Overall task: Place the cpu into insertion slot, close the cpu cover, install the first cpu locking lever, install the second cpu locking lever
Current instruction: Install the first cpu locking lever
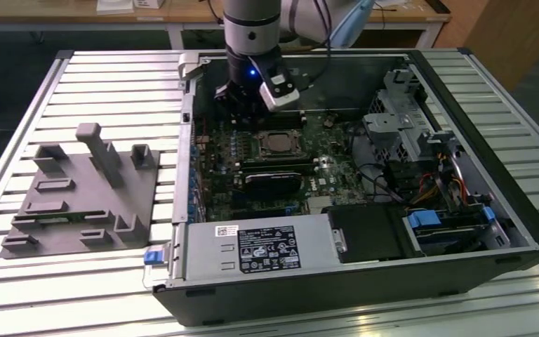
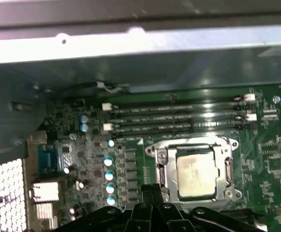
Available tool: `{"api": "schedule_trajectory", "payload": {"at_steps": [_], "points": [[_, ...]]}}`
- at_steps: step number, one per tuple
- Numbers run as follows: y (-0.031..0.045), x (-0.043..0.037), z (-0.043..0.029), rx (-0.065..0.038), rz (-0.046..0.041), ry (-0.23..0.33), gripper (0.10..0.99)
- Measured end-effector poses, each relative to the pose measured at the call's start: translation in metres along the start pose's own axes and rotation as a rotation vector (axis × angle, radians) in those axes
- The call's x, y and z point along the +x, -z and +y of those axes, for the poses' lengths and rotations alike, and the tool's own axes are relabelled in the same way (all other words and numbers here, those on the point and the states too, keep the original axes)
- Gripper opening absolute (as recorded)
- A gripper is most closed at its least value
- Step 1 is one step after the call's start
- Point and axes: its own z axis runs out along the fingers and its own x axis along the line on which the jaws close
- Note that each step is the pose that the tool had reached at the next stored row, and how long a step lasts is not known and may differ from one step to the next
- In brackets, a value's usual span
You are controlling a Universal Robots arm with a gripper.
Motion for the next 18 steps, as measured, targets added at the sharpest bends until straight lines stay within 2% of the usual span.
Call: {"api": "schedule_trajectory", "payload": {"at_steps": [4, 9, 13, 15, 16, 18], "points": [[0.0001, 0.0034, -0.0003, -0.056, 0.0047, -0.002, 0.106], [0.0002, 0.0068, -0.0008, -0.131, 0.011, -0.004, 0.106], [0.0002, 0.0088, -0.0012, -0.182, 0.0154, -0.005, 0.106], [0.0002, 0.009, -0.0013, -0.202, 0.0171, -0.006, 0.106], [0.0002, 0.009, -0.0013, -0.208, 0.0178, -0.006, 0.106], [0.0001, 0.0088, -0.0013, -0.21, 0.0178, -0.006, 0.106]]}}
